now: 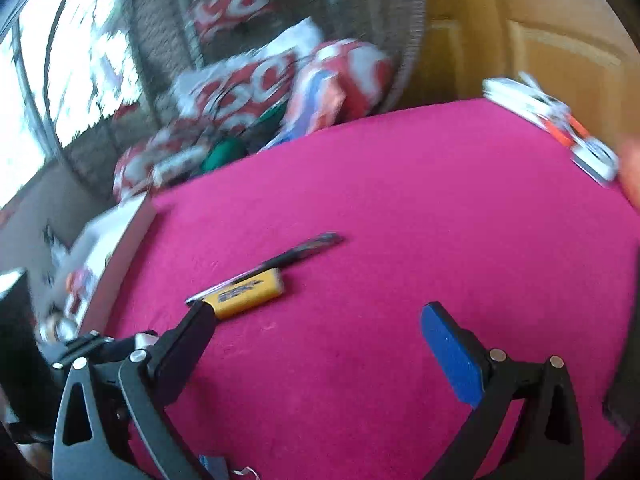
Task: Organize rigid objects
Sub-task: 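Grasp the white plug with the left gripper while the right grasps the yellow lighter, then carry the white plug and yellow lighter over the white tray, then open both grippers to release the white plug and lighter into the tray, then move both open grippers back over the black pen and binder clip, then grasp the black pen with the left gripper while the right grasps the blue binder clip, then carry the black pen and blue binder clip over the tray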
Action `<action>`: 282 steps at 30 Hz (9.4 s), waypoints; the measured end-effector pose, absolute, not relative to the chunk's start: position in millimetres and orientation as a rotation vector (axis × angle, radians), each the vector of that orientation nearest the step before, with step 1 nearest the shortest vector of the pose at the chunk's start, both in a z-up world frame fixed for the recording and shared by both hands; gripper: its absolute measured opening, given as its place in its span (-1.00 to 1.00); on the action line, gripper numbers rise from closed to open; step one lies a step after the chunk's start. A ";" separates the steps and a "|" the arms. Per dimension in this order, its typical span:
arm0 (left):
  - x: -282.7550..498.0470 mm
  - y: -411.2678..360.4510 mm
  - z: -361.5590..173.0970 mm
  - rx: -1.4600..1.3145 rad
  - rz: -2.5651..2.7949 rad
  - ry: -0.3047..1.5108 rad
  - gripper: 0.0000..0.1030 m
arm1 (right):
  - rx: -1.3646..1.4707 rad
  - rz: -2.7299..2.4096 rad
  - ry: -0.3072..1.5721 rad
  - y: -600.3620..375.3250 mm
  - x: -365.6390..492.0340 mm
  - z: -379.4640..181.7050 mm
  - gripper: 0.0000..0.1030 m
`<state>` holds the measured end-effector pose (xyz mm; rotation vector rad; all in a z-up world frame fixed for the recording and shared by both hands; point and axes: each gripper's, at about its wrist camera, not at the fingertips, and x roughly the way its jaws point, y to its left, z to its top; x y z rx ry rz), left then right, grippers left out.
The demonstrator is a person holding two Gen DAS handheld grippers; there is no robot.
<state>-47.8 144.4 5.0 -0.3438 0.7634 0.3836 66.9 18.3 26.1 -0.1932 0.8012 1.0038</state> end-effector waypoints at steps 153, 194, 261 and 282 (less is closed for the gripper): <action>-272.4 360.9 55.6 -0.503 0.992 0.544 -0.14 | -0.425 1.335 0.607 265.1 -144.2 61.8 0.56; -266.3 289.7 103.0 -0.428 1.046 0.371 1.00 | -0.306 1.166 0.581 186.5 -110.1 75.0 1.00; -93.9 125.8 51.0 -0.324 0.321 0.614 -0.84 | -0.551 1.069 0.736 -2.5 -40.9 -2.5 0.21; -125.8 124.7 82.8 -0.272 0.473 0.521 -0.84 | -0.304 1.165 0.535 -2.6 -53.5 83.1 -0.63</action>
